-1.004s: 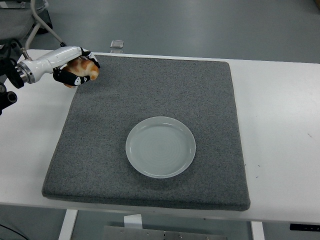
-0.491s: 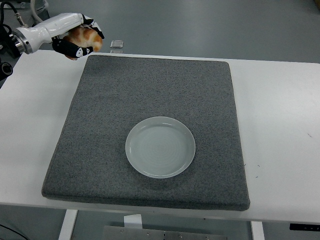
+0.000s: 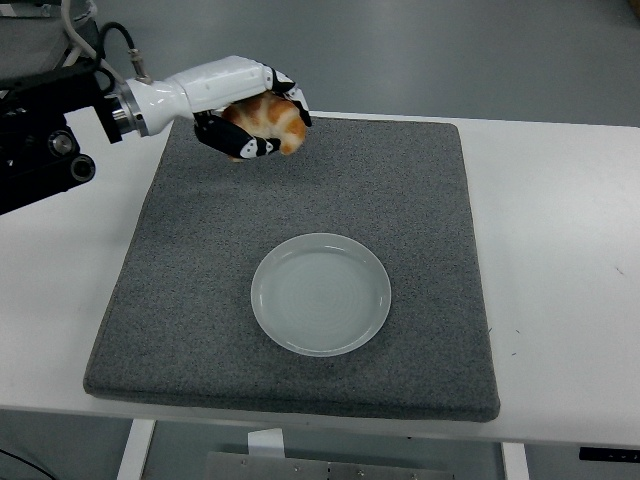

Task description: Place the bread on the plate

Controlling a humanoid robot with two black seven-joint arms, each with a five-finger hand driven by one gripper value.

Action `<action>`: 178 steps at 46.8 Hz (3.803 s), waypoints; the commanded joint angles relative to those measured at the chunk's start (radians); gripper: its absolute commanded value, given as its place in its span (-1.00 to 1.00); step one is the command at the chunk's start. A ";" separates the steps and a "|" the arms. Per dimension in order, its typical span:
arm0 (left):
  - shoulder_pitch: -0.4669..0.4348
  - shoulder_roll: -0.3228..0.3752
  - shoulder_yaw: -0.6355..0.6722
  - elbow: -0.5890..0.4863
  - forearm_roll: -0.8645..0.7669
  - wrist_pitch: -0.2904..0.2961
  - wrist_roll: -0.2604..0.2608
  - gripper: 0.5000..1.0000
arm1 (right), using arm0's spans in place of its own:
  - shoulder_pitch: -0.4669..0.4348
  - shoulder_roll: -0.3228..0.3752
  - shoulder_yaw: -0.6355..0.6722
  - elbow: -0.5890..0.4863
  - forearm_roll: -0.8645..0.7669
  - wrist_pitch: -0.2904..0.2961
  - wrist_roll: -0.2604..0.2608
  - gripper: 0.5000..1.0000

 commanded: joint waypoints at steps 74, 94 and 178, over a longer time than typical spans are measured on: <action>0.363 -0.319 0.007 0.161 0.197 0.201 0.001 -0.66 | 0.000 0.000 0.000 0.000 0.000 0.000 -0.001 0.72; 0.394 -0.313 0.008 0.148 0.193 0.202 0.003 -0.09 | 0.000 0.000 -0.002 0.000 0.000 0.000 0.001 0.72; 0.242 -0.158 -0.420 0.280 -0.764 -0.324 0.004 0.96 | 0.000 0.000 -0.003 0.012 0.000 0.000 -0.001 0.72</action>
